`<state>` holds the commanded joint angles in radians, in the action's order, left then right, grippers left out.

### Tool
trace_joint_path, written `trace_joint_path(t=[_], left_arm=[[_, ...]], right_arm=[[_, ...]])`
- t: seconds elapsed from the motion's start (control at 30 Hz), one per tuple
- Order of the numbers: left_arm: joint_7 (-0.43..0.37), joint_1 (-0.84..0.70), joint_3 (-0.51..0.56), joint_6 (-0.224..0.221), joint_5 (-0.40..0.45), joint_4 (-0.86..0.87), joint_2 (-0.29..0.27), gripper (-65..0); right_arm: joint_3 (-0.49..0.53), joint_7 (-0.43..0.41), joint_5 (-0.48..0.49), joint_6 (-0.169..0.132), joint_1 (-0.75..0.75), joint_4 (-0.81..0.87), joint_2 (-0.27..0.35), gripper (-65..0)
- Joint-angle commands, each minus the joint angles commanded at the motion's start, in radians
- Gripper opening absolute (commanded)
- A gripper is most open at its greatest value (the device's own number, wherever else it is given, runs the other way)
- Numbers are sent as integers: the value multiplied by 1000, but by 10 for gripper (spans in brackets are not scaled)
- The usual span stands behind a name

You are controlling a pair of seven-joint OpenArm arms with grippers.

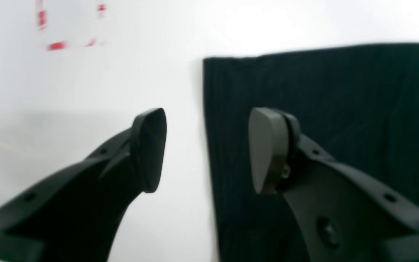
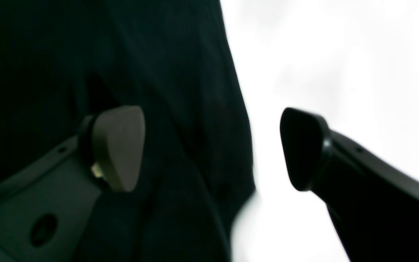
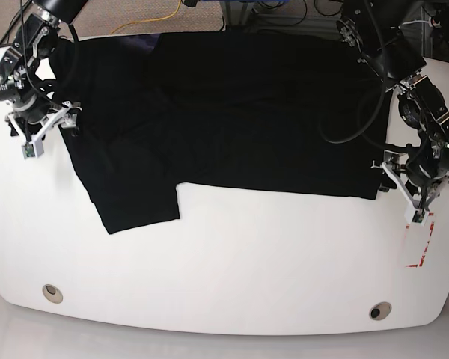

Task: Layout the t-shirt on the table in an organized manner, then fold the t-shirt properly
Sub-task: 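Reach both grippers across the shirt to its hem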

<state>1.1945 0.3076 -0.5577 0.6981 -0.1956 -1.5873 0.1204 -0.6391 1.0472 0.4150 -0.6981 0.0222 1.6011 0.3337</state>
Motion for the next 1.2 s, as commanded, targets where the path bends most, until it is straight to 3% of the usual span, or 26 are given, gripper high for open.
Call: trace_joint_path(t=[0.1,0.3,0.6,0.9,1.1,1.2], left_arm=[[-35,18,2,0,0,55,0,-308],[-106,40,3,0,0,147,2,-310],[-117,55,2,-30,0,167,5,-308],[-117,54,2,-30,0,167,5,-310],[-117,54,2,-30,0,167,5,-310],[-117,52,2,-30,0,167,5,-310]], right_arm=[[31,-26,0,0,-71,-95,11,-89],[104,-158,-43,0,-189,-310,55,-89],[127,-344,-167,0,-292,-557,63,-89],[129,-367,-173,0,-298,-603,28,-108],[130,-319,-173,0,-293,-603,-6,-276],[130,-305,-178,0,-293,-600,-20,-295]])
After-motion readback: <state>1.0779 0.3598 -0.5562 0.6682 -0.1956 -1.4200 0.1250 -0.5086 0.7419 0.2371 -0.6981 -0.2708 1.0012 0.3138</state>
